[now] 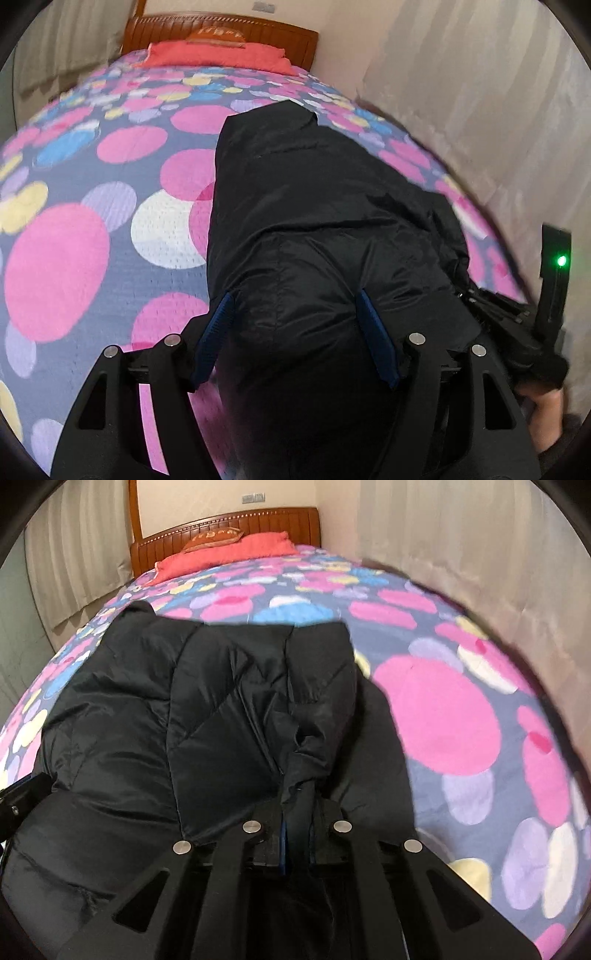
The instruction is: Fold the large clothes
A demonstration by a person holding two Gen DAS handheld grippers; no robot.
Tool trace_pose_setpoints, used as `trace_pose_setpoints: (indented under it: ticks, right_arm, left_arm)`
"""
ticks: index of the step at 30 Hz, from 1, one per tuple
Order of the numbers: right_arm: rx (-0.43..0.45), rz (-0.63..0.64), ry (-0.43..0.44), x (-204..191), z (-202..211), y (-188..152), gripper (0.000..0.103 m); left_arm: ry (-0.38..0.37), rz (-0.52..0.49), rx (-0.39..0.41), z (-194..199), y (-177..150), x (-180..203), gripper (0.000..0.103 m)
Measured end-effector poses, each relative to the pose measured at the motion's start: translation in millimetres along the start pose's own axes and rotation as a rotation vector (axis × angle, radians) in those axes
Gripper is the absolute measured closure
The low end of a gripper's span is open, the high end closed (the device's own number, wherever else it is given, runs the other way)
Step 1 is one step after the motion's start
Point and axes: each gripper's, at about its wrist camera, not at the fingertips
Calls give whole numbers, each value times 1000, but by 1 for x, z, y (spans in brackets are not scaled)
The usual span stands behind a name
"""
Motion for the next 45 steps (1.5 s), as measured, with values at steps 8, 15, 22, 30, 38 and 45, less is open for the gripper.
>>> trace_pose_setpoints:
  ticks: [8,15,22,30,38,45]
  right_arm:
    - [16,-60,38,6,-12,-6,95]
    - [52,-113,51,15,35,-4,90]
    - [115,-14,127,-11,84,-30,90]
    - [43,16,64,-11,29,-58,93]
    - [97,-31,79,-6,86,-29,89]
    - [150,8,73,-18,67,49,89]
  left_arm:
    - [30,-12,4,-14,-6,-1,35]
    - [24,75,19,22,-2,-15,35]
    - [-3,50,60,40,-23,-1,35]
    - [71,-52,69,12,-42,20,35]
    - [9,59,58,50,-14,-5,38]
    - [22,46,79,28,45,3,36]
Point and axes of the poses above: each gripper's, at about its wrist camera, not at the fingertips, and z roughly against the way its jaws point, x to its right, y to its top, and after that the axes turned 3 degrees about z, right-handed
